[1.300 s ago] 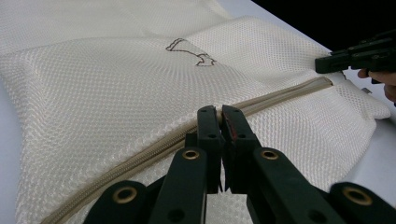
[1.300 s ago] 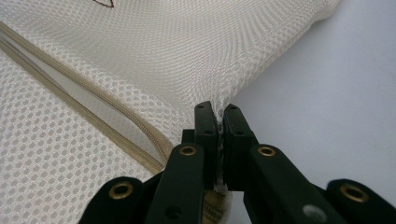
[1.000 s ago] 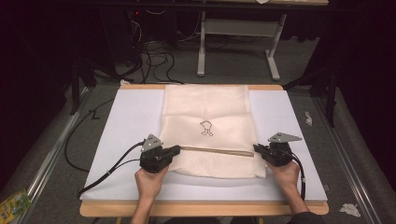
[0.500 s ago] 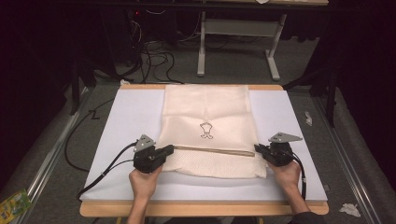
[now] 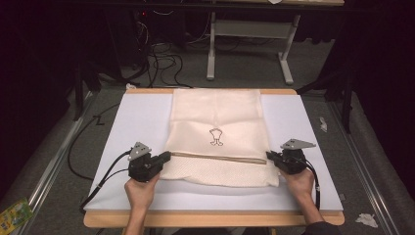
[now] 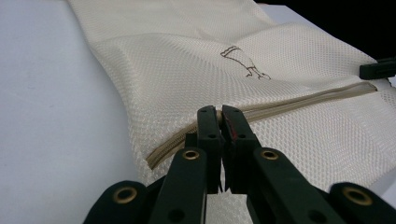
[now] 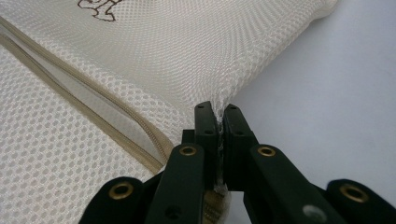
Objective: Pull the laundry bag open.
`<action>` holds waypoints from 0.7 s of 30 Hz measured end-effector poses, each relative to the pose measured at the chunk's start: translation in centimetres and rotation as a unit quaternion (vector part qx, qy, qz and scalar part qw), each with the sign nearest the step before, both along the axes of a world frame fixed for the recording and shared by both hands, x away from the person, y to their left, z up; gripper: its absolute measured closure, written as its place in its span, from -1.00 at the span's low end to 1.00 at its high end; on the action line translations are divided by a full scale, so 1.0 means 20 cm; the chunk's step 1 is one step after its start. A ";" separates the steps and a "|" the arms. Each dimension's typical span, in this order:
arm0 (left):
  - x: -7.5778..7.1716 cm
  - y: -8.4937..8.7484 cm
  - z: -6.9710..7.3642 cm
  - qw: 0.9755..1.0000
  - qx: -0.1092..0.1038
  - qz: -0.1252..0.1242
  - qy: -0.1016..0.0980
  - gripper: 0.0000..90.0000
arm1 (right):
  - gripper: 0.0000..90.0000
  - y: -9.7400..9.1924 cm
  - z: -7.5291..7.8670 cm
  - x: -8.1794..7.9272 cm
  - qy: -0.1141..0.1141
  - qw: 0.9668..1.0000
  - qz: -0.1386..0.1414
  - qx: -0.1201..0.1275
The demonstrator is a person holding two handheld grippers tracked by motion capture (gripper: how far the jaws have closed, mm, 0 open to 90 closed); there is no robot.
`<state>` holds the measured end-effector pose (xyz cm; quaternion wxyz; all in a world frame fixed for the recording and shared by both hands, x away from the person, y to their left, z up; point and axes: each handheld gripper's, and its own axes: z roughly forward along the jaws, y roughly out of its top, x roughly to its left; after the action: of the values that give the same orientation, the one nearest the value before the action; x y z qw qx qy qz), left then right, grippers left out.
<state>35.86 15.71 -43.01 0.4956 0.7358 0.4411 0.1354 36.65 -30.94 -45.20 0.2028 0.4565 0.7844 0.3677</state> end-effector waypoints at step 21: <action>0.00 0.09 -0.01 0.998 0.046 0.032 -0.006 0.93 | 0.95 0.02 0.04 0.01 -0.005 1.000 0.003 -0.008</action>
<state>35.79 17.45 -43.28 0.4590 0.7426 0.4548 0.1763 36.83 -30.51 -44.41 0.2094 0.4502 0.7877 0.3646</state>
